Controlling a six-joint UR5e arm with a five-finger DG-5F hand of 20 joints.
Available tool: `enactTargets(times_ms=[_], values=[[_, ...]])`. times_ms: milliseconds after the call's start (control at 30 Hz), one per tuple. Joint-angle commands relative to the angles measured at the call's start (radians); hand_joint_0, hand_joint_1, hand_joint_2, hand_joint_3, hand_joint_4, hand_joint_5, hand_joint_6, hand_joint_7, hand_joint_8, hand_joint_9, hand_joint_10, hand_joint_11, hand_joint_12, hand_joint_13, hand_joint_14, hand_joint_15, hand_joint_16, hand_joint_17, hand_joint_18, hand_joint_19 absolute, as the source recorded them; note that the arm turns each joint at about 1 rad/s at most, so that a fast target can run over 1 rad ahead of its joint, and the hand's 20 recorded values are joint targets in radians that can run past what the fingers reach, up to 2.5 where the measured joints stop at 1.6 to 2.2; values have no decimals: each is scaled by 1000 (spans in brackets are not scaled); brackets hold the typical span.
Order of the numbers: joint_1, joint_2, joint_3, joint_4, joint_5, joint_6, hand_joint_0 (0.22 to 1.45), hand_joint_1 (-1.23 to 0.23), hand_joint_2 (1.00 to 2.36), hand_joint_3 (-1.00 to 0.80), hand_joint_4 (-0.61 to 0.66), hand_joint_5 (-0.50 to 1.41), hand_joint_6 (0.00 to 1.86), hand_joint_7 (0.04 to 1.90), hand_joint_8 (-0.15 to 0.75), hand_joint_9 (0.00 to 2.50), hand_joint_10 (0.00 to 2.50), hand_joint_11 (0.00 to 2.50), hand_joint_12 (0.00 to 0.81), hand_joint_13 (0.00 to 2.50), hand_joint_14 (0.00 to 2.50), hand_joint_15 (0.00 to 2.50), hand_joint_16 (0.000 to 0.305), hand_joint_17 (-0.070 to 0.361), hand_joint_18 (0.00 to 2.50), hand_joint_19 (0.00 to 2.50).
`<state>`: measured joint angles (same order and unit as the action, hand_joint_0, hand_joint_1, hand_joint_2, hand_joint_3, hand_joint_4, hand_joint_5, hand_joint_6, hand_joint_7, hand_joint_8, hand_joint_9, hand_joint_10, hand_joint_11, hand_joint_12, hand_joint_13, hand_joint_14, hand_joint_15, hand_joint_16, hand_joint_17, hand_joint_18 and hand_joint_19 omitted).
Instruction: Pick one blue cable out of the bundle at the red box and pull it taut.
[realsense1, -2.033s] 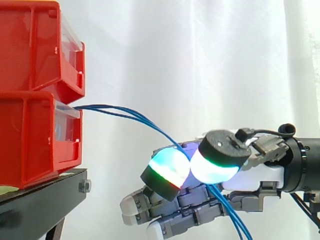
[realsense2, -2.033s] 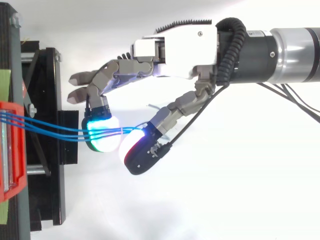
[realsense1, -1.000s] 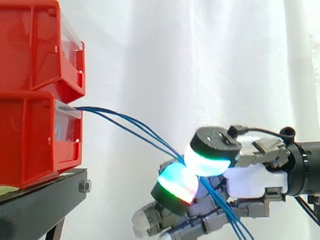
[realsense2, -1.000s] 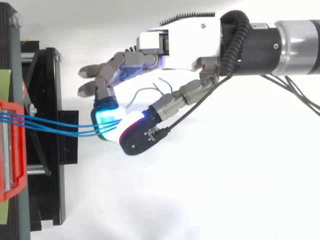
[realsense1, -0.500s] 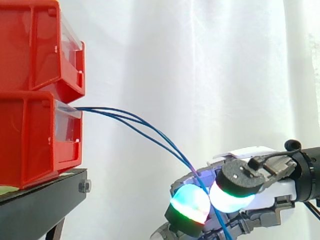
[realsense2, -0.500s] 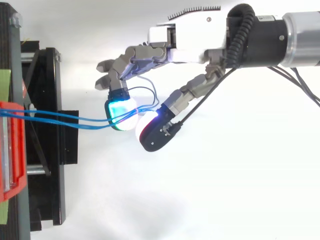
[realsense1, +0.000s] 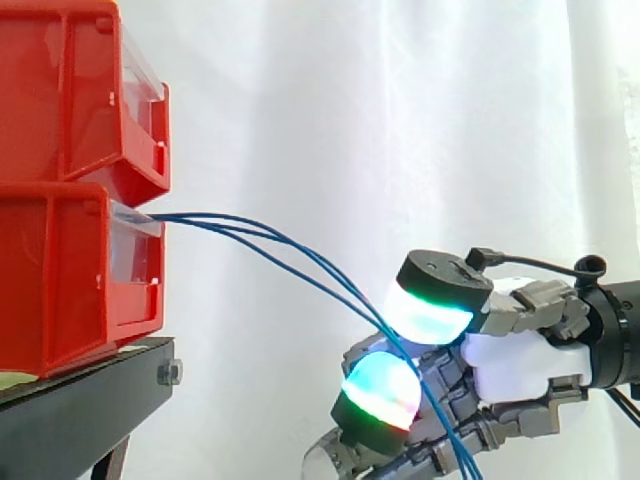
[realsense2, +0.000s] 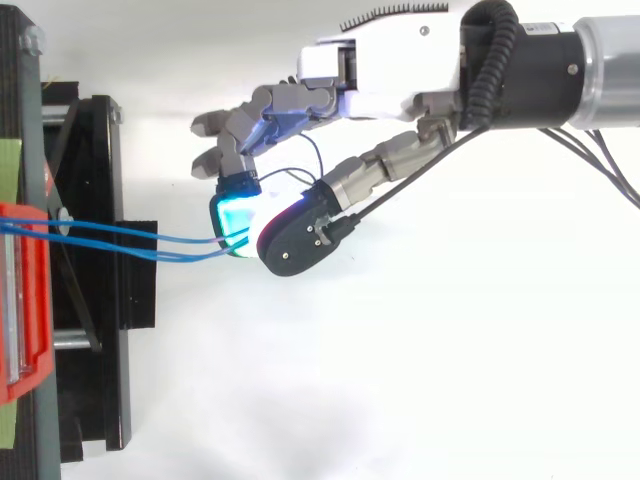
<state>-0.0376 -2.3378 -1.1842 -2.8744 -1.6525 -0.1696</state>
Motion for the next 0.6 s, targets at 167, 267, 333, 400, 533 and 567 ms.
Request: enactTargets(times_ms=[167,267,333,400,533,567], values=[[-1,15,1,-3,0,-21,612,-779,1014,-234,144,-147,912,983,337,439,2,80,310,124,0,0,50,112,269,58],[-1,17,3,-2,0,-19,622,-813,1016,-177,125,-146,919,1001,338,453,2,91,313,148,0,0,50,112,295,49],[-1,17,6,-3,0,-21,635,-830,1017,-165,111,-146,922,1024,341,462,1,94,313,153,0,0,49,111,302,43],[1,17,12,-3,0,-19,661,-857,1019,-159,91,-147,919,1119,342,466,2,91,313,167,0,0,49,111,315,17],[-1,17,24,-8,0,-21,681,-867,1019,-170,83,-147,920,1162,343,475,1,80,315,176,0,0,49,110,332,16],[1,17,28,-13,0,-21,687,-869,1019,-166,77,-148,921,1183,345,477,2,82,315,179,0,0,49,110,334,15]])
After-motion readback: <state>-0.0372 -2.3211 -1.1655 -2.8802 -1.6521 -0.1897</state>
